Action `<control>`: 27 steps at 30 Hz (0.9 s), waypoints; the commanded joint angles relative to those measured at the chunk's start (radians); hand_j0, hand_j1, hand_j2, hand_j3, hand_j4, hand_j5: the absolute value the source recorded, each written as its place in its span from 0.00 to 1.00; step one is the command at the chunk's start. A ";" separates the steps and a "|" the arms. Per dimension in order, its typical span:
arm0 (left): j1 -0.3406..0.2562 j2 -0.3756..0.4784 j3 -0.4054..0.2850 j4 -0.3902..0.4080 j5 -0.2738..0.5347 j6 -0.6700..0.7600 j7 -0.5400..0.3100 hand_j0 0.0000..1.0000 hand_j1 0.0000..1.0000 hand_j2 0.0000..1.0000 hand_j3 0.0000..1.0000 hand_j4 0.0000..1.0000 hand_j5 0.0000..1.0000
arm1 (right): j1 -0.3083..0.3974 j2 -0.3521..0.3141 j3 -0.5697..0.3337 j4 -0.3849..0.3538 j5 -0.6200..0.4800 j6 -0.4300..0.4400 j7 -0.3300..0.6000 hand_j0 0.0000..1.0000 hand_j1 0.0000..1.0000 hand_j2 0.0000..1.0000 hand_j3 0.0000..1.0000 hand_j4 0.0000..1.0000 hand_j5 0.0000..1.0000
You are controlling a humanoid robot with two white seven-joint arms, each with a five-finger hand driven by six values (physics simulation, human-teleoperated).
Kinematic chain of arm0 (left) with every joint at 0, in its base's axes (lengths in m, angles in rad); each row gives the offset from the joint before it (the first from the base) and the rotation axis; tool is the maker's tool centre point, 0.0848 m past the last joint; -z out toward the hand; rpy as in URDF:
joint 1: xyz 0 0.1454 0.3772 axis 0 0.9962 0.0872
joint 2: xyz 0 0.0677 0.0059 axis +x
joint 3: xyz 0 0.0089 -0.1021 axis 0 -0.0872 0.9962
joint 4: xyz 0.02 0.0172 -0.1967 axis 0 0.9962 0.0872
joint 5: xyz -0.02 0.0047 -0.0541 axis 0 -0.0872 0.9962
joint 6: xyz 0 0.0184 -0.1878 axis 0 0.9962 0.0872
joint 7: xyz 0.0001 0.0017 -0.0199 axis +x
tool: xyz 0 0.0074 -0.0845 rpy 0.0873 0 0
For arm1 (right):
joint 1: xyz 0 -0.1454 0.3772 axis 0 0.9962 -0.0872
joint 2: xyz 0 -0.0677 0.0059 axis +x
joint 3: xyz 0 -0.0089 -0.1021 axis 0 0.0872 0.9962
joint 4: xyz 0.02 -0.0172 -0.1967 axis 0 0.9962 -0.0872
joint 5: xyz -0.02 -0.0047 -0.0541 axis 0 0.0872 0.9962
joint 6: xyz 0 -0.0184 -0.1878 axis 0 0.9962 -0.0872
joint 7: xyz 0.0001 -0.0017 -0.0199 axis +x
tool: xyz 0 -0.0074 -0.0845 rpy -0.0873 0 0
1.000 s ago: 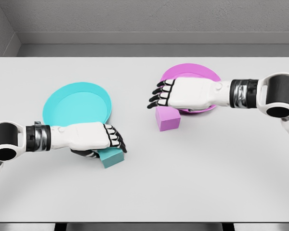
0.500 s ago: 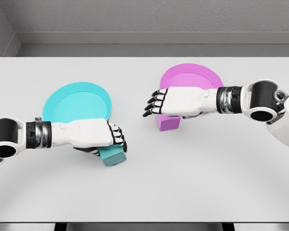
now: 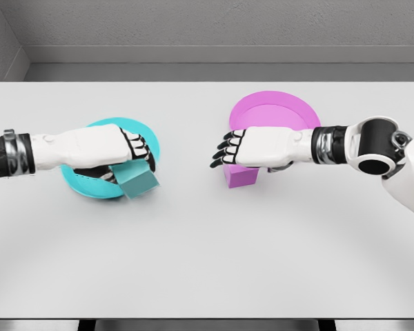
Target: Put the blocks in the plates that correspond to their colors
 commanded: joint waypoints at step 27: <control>-0.051 -0.159 0.072 0.448 -0.063 0.003 0.001 1.00 1.00 1.00 1.00 1.00 1.00 | -0.014 0.077 0.017 0.108 0.049 0.003 0.000 1.00 1.00 1.00 1.00 1.00 1.00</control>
